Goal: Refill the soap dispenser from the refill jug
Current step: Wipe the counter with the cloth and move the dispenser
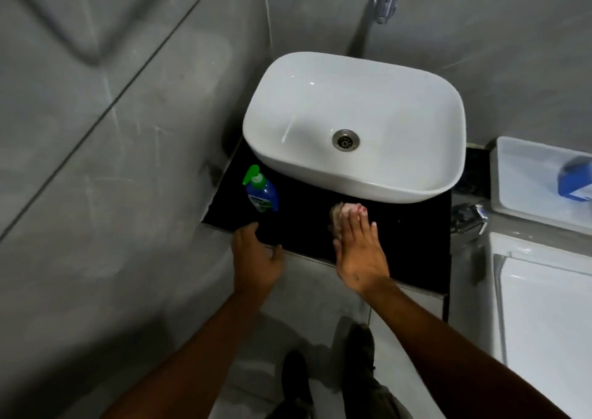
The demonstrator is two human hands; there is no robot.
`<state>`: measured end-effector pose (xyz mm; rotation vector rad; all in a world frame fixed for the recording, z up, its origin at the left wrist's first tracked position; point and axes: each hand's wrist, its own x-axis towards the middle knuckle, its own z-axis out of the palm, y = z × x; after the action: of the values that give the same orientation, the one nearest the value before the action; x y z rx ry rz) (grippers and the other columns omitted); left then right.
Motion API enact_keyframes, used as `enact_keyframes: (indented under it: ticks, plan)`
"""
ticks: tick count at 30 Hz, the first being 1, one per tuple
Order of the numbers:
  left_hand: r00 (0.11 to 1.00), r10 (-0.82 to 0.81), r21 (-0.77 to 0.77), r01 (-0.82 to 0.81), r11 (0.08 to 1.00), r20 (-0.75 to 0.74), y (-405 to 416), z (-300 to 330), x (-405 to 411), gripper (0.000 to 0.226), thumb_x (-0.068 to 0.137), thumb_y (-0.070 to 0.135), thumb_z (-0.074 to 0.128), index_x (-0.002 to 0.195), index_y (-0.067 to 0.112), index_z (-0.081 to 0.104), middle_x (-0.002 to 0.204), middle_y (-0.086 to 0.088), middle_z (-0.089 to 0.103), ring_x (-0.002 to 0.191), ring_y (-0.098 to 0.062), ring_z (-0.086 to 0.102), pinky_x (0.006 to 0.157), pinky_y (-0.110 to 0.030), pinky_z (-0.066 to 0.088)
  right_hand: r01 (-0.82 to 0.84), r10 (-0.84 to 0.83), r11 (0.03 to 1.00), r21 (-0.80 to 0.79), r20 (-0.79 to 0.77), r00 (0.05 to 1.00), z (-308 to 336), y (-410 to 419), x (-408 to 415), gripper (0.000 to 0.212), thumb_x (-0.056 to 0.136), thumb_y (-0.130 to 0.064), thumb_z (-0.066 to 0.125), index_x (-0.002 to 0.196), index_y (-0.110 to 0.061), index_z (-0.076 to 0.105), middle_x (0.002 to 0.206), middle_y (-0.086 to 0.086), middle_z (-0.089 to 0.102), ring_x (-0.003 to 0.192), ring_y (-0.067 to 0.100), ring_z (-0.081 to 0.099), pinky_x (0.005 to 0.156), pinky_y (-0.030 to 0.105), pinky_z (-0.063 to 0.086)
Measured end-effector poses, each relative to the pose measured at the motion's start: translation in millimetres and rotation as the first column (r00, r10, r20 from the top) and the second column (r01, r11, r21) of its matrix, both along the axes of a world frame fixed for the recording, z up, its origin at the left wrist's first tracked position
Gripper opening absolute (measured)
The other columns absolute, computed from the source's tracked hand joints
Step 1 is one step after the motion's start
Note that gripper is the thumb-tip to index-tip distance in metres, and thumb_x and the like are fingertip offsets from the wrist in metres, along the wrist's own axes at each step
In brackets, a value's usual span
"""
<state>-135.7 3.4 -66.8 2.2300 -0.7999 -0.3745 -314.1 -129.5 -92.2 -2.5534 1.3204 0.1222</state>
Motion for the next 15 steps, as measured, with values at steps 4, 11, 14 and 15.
enact_keyframes:
  ticks: [4, 11, 14, 15]
  plan:
    - [0.998, -0.026, -0.043, 0.024, 0.999, -0.062, -33.9, 16.5, 42.7, 0.109, 0.067, 0.011, 0.089, 0.154, 0.004, 0.025, 0.157, -0.019, 0.033, 0.146, -0.034, 0.028, 0.122, -0.043, 0.024, -0.050, 0.050, 0.998, -0.035, 0.000, 0.999, 4.0, 7.8, -43.9, 0.066, 0.098, -0.041, 0.020, 0.155, -0.007, 0.019, 0.165, 0.011, 0.015, 0.154, 0.028, 0.006, 0.125, 0.049, 0.011]
    - [0.964, -0.221, -0.149, 0.199, 0.969, -0.148, -59.8, 25.0, 101.6, 0.065, 0.060, 0.008, 0.096, 0.117, 0.015, 0.066, 0.104, 0.007, 0.069, 0.095, -0.004, 0.065, 0.081, -0.015, 0.051, -0.045, 0.045, 0.999, -0.005, 0.033, 0.998, 3.3, 5.3, 59.0, 0.065, 0.101, -0.034, 0.028, 0.157, -0.011, 0.006, 0.166, 0.014, 0.003, 0.154, 0.031, -0.004, 0.125, 0.048, 0.001]
    - [0.965, -0.180, -0.157, 0.151, 0.976, -0.191, -39.7, 28.5, 108.0, 0.058, 0.056, 0.015, 0.097, 0.105, 0.023, 0.069, 0.091, 0.017, 0.071, 0.076, 0.004, 0.066, 0.072, -0.009, 0.051, -0.250, 0.250, 0.968, -0.004, 0.027, 0.968, -0.1, 8.3, 48.7, 0.066, 0.100, -0.034, 0.030, 0.157, -0.011, 0.006, 0.167, 0.010, 0.003, 0.154, 0.028, -0.004, 0.125, 0.049, 0.006]
    - [0.962, -0.168, -0.154, 0.137, 0.979, -0.213, -30.6, 29.2, 111.1, 0.055, 0.055, 0.016, 0.097, 0.103, 0.023, 0.070, 0.089, 0.015, 0.072, 0.076, 0.004, 0.067, 0.072, -0.011, 0.051, -0.283, 0.284, 0.959, -0.010, 0.039, 0.958, 0.0, 8.3, 36.1, 0.066, 0.100, -0.033, 0.031, 0.157, -0.010, 0.007, 0.167, 0.009, 0.004, 0.154, 0.027, -0.002, 0.124, 0.049, 0.010]
